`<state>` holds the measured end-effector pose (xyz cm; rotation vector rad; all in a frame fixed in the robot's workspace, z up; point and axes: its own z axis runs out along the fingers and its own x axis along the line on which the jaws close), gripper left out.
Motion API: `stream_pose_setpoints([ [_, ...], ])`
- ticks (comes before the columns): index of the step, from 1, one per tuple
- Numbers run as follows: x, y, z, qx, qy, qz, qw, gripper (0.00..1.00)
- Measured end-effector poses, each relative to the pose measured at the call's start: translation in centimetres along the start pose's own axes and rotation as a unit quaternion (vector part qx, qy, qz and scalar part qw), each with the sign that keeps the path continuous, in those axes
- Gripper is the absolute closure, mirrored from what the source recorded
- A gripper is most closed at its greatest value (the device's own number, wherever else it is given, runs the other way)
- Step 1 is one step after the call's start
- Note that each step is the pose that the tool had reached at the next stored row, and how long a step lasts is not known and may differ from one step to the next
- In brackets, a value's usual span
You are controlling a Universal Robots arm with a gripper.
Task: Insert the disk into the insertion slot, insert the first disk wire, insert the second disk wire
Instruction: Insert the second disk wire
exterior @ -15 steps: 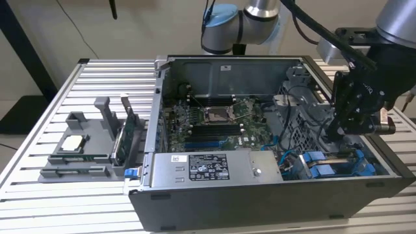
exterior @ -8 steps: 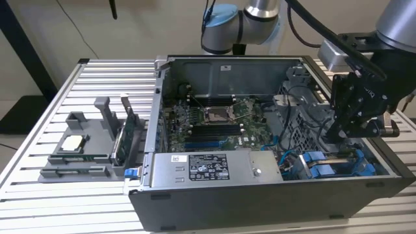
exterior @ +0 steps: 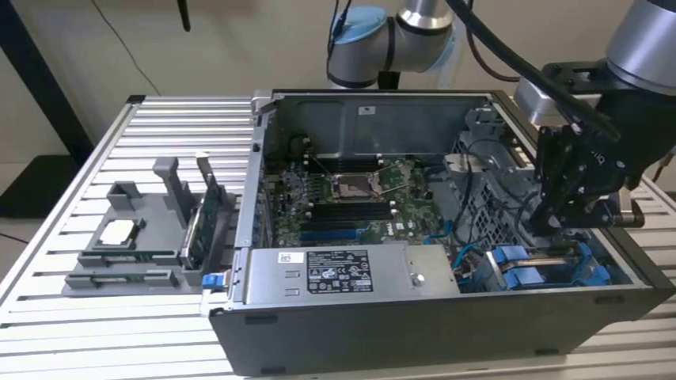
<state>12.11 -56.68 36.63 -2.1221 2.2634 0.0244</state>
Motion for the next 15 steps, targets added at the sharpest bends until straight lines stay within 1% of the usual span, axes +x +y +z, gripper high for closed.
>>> stream_pose_setpoints([
  [2,0.01,-0.11,0.21,0.0007,-0.0008,0.0,1.0,0.84],
  [11,-0.02,-1.21,1.19,0.0021,-0.0036,0.0,1.0,0.84],
  [15,0.02,-1.4,1.54,0.0032,-0.0042,0.0,1.0,0.84],
])
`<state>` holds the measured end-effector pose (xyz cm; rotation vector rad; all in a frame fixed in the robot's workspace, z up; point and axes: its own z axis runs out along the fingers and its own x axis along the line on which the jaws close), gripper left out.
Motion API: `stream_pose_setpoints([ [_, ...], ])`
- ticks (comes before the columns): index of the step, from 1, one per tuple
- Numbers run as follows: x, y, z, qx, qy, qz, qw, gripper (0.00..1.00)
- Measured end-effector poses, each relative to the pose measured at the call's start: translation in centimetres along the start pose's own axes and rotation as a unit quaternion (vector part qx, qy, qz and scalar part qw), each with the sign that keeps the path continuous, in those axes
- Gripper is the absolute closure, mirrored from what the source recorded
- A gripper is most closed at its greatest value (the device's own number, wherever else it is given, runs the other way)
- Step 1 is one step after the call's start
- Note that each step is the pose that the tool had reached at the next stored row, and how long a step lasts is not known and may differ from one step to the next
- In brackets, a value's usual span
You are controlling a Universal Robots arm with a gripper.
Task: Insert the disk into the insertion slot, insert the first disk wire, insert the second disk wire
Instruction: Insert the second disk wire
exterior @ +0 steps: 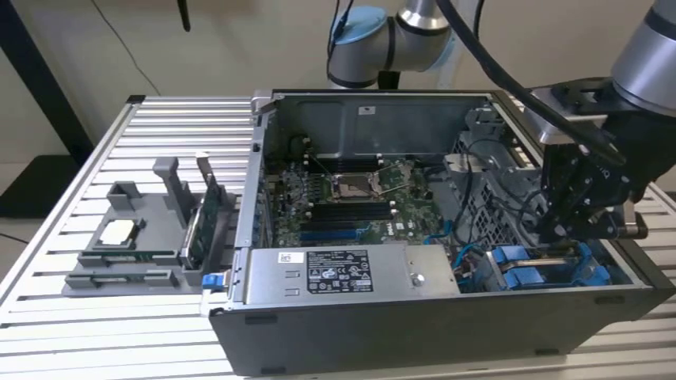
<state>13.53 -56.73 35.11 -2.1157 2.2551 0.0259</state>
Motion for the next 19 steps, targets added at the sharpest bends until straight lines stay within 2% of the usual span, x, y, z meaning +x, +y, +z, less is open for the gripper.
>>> stream_pose_setpoints([
  [19,0.21,-0.17,0.98,0.0015,-0.0002,-0.003,1.0,0.84],
])
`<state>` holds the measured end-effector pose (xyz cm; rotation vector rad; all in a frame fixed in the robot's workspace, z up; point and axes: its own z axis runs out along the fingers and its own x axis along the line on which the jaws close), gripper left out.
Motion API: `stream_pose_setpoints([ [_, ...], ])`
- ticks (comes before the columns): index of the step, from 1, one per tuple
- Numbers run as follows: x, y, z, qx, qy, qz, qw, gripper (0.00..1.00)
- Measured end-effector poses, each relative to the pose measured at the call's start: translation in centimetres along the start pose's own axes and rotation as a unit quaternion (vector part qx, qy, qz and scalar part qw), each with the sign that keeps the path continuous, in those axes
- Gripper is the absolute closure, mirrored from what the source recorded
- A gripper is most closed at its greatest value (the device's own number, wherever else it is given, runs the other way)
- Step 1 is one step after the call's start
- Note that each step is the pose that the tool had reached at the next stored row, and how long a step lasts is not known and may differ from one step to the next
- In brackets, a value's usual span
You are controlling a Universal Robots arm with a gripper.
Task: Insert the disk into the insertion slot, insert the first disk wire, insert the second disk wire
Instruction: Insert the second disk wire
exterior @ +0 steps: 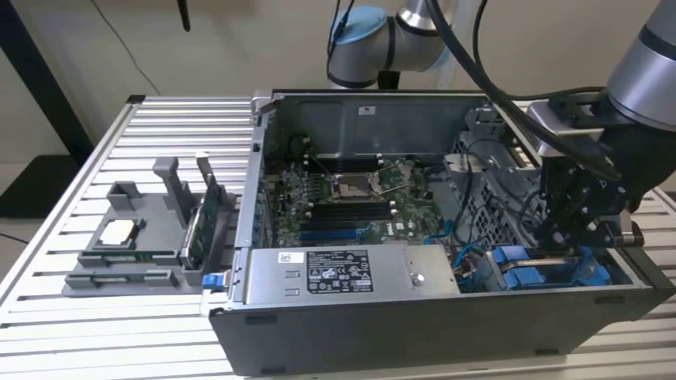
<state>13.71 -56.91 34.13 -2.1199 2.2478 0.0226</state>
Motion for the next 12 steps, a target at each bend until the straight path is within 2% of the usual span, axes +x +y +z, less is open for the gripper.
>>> stream_pose_setpoints([
  [5,0.01,0.01,0.19,0.0002,-0.0012,0.0,1.0,0.84],
  [7,-0.01,0.0,-0.13,0.0001,-0.0022,0.0,1.0,0.83],
  [8,-0.02,-0.01,-0.39,0.0001,-0.0022,0.0,1.0,0.76],
  [12,-0.06,-0.03,-1.22,0.0001,-0.0022,0.0,1.0,0.76],
])
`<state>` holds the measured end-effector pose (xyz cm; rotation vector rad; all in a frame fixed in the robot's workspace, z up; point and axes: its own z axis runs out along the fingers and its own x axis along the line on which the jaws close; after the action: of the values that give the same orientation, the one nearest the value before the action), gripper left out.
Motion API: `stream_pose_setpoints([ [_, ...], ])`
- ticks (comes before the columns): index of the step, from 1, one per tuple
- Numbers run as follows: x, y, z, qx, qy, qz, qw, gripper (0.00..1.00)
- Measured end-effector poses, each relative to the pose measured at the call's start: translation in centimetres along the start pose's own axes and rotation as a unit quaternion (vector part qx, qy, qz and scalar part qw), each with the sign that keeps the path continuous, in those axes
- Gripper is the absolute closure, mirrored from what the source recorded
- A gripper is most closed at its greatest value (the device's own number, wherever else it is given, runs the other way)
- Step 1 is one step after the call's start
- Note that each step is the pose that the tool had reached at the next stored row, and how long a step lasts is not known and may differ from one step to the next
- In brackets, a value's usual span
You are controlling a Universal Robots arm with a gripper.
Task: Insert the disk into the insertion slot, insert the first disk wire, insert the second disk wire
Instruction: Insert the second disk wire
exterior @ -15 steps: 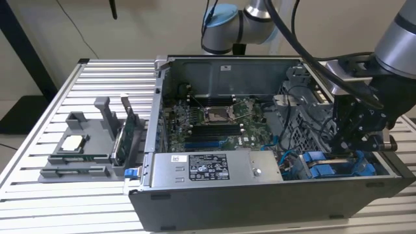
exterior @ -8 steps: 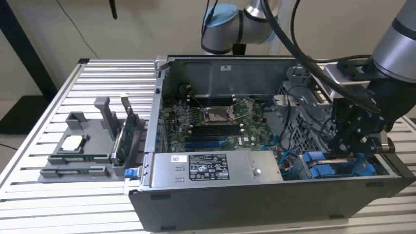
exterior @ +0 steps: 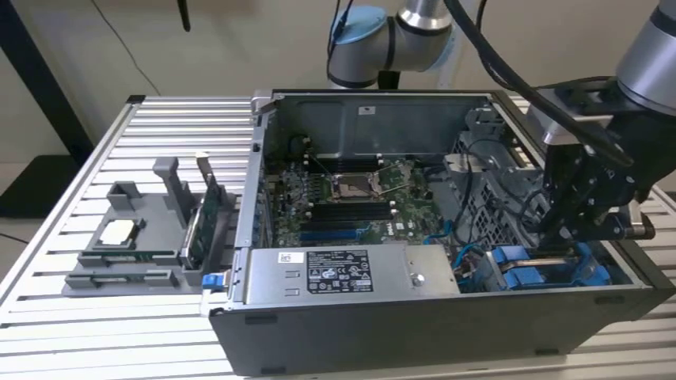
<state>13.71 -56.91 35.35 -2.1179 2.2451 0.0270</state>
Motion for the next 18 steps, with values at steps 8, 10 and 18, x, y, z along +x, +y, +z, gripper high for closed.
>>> stream_pose_setpoints([
  [8,-0.02,-0.01,-0.29,0.0,-0.0002,0.0,1.0,0.76],
  [10,-0.02,-0.01,-0.31,0.0,-0.0001,0.0,1.0,0.76],
  [18,-0.03,-0.01,-0.5,0.0,-0.0001,0.0,1.0,0.76],
])
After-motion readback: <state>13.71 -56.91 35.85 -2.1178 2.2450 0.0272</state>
